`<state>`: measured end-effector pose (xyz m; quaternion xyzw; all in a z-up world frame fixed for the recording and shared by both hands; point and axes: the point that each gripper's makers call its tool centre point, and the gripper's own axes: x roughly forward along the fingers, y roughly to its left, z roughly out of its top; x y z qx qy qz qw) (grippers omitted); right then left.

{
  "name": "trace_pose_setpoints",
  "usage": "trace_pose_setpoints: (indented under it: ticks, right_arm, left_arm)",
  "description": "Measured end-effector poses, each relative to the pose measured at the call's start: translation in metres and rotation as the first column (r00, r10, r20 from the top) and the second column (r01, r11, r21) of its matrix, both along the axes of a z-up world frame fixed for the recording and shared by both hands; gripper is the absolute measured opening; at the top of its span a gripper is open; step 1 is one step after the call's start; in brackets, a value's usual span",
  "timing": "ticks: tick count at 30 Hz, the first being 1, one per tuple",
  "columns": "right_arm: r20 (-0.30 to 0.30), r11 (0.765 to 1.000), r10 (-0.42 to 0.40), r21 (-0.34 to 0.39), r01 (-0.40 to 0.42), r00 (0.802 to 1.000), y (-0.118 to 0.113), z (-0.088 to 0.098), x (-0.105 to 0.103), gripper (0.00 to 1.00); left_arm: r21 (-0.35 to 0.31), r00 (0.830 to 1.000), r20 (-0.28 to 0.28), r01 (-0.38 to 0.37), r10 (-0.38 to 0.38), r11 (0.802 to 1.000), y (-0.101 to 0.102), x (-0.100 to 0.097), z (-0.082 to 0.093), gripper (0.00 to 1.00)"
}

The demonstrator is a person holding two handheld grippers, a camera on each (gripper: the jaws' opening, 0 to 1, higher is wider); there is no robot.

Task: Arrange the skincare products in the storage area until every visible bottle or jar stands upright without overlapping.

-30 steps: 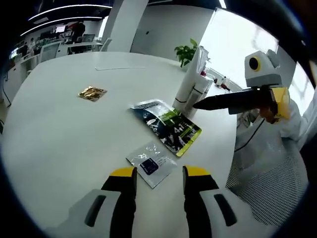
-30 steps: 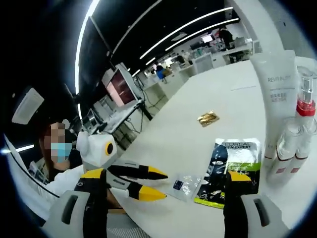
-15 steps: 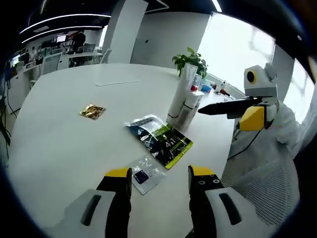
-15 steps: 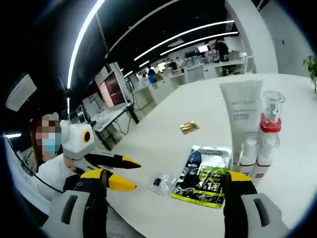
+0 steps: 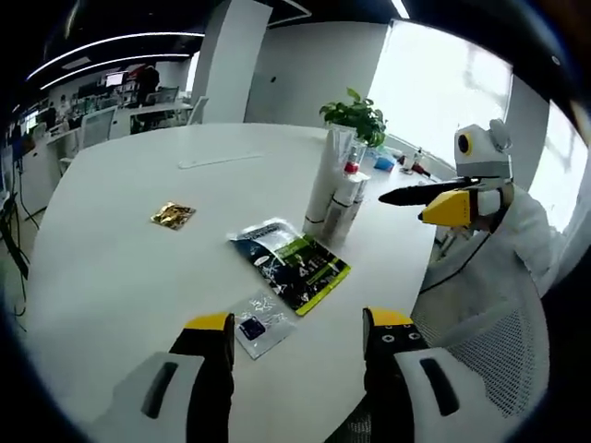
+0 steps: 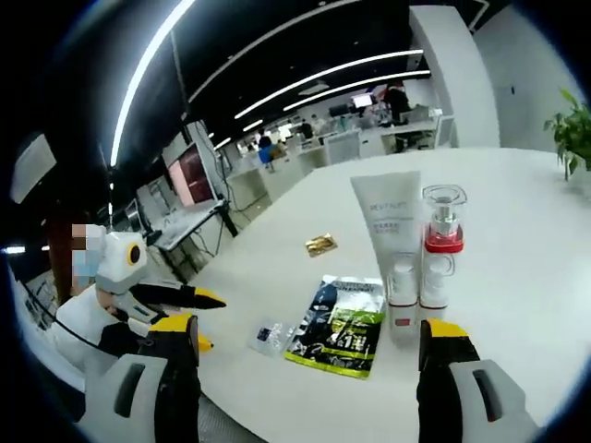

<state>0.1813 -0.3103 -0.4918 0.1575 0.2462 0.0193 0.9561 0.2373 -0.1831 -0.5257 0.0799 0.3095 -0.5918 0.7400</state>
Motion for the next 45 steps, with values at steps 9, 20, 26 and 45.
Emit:
trace_pose_setpoints:
  ticks: [9, 20, 26, 45]
  right_arm:
    - [-0.056, 0.998, 0.002, -0.067, -0.005, 0.998, -0.008, -0.015, -0.012, 1.00]
    - [-0.095, 0.998, 0.023, -0.057, -0.028, 0.995, -0.009, -0.039, -0.016, 1.00]
    - [-0.111, 0.995, 0.042, -0.083, -0.051, 0.993, -0.007, -0.045, -0.015, 1.00]
    - [-0.134, 0.990, 0.068, -0.114, -0.084, 0.989, -0.004, -0.057, -0.019, 1.00]
  left_arm:
    - [0.001, 1.000, 0.004, -0.013, 0.013, 1.000, -0.002, -0.010, 0.003, 0.58]
    - [0.006, 0.999, 0.000, -0.036, 0.036, 0.999, -0.006, -0.011, 0.000, 0.71]
    - [0.019, 0.999, -0.007, -0.046, 0.046, 0.999, -0.008, -0.014, 0.000, 0.74]
    - [0.051, 0.997, -0.013, -0.073, 0.074, 0.996, -0.007, -0.019, -0.004, 0.84]
